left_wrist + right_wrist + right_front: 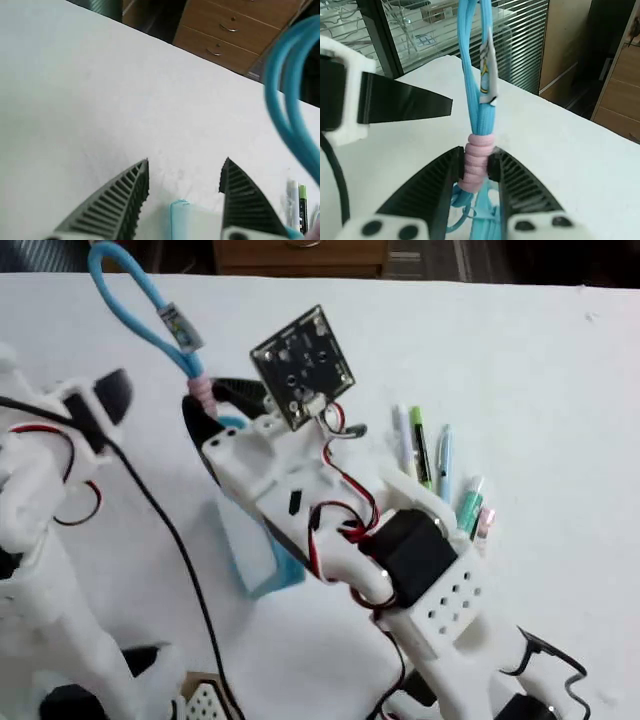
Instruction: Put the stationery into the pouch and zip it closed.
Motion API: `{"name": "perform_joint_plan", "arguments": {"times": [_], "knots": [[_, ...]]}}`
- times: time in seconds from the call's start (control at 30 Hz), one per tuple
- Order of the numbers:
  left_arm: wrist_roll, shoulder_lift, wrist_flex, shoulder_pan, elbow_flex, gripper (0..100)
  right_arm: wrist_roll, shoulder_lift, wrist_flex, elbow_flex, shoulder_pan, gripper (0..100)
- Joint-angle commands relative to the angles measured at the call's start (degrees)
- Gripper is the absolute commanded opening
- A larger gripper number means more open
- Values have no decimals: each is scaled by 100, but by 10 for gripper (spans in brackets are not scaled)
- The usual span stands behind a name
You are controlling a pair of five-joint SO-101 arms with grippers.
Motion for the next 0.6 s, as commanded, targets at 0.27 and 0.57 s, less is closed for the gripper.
{"name": "perform_joint_plan", "arguments": {"times": [0.27, 0.57], "knots": [[-44, 303, -237, 391, -26, 246, -774, -646, -505, 369, 180, 18], [-484, 611, 70, 409, -26, 260, -809, -708, -505, 571, 180, 18]]}}
